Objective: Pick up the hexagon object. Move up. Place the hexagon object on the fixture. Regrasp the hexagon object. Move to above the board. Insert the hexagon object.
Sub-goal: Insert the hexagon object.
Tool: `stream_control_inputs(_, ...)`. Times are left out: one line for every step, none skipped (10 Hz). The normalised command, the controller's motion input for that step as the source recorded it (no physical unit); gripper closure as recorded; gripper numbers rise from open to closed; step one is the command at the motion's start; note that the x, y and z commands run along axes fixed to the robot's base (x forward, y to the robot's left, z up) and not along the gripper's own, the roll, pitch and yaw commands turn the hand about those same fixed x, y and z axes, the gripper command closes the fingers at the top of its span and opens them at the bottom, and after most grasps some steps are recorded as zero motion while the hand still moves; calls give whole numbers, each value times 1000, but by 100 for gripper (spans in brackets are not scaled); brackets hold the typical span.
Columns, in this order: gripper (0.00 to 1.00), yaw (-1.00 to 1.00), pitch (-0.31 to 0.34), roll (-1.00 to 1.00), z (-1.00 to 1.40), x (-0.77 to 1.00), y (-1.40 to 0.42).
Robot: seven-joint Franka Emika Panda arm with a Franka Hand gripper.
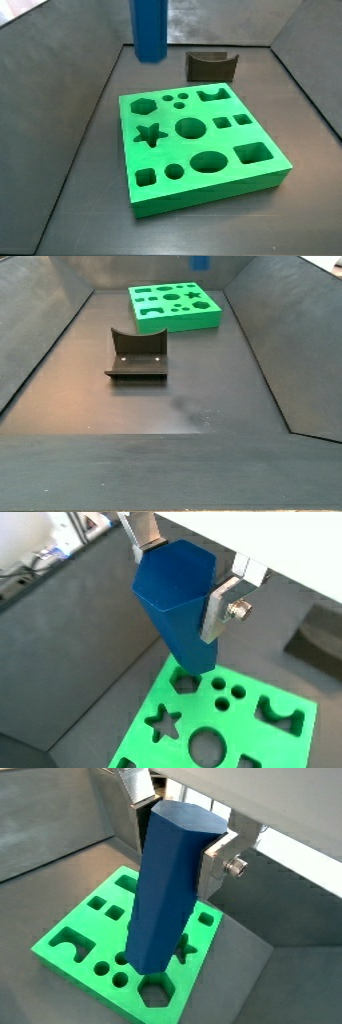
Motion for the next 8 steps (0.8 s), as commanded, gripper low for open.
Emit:
stream_control_inputs(100, -503, -83, -129, -769, 57, 0)
stream_control_inputs(100, -351, -90, -193, -694, 0, 0)
stream_control_inputs(100, 0, 0, 11, 0, 0, 0)
stream_control_inputs(100, 0, 17, 46, 0, 0, 0)
stream_control_inputs(100, 206, 39, 20, -183, -291, 0)
stream_control_inputs(100, 454, 53, 0, -194, -183, 0)
stream_control_inputs(100, 440, 4, -133, -263, -163, -29)
stream_control_inputs(100, 274, 49, -213, -309, -94, -37)
